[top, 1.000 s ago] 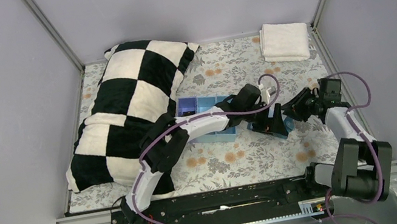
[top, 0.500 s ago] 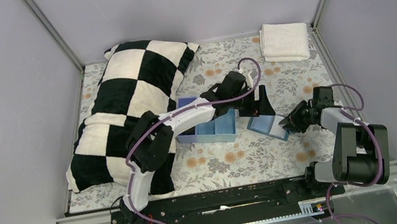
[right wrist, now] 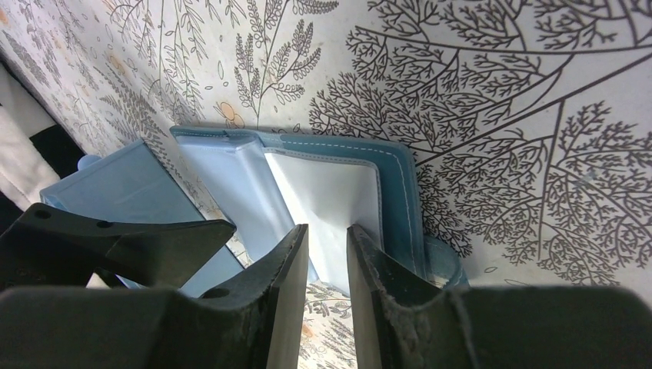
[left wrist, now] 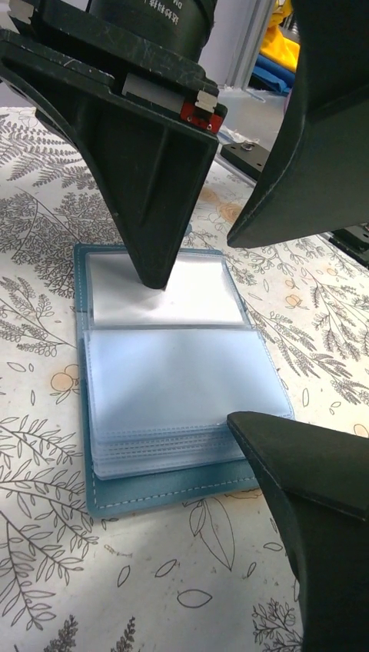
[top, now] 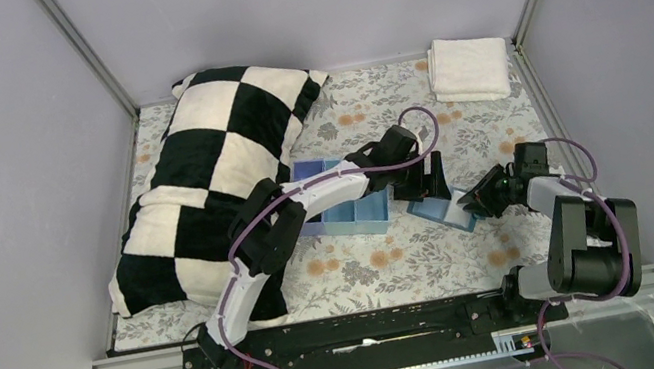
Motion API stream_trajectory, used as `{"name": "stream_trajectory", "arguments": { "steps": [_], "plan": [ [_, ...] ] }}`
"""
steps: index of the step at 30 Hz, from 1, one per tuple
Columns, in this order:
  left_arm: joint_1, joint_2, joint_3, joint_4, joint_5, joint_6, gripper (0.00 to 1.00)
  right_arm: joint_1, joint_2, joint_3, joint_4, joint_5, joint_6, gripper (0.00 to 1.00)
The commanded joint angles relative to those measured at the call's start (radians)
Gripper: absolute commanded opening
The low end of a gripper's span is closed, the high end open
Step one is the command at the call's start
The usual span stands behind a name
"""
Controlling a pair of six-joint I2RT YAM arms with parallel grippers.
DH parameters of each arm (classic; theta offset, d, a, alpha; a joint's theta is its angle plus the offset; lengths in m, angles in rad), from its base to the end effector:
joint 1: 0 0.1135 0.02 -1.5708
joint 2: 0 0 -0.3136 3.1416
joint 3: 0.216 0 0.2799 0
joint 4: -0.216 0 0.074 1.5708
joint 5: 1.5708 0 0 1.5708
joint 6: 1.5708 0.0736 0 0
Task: Take the credit cards out of the card holder
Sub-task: Remove the credit card from the card holder.
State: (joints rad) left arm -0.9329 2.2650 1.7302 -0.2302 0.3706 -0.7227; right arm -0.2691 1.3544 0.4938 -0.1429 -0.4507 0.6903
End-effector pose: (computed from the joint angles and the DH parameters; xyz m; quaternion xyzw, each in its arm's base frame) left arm 0.3295 -0.4893 0.1680 0.1667 0.8916 -0.3985 0.1359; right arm 0.2512 -0.0360 0.1333 0.3764 0.8590 0.2668 0.2219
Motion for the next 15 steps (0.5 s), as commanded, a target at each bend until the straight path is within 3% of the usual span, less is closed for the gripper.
{"name": "stream_trajectory", "arguments": {
  "steps": [1, 8, 15],
  "plan": [
    [-0.002, -0.015, 0.017, 0.001, -0.052, 0.027, 0.83, 0.004, 0.032, -0.016, -0.002, 0.062, -0.028, 0.33],
    [-0.006, -0.012, 0.012, 0.002, -0.079, 0.046, 0.83, 0.004, 0.032, -0.017, 0.003, 0.054, -0.029, 0.34],
    [-0.021, 0.026, 0.039, 0.003, -0.013, 0.041, 0.83, 0.004, 0.028, -0.02, 0.002, 0.056, -0.029, 0.34]
  ]
}}
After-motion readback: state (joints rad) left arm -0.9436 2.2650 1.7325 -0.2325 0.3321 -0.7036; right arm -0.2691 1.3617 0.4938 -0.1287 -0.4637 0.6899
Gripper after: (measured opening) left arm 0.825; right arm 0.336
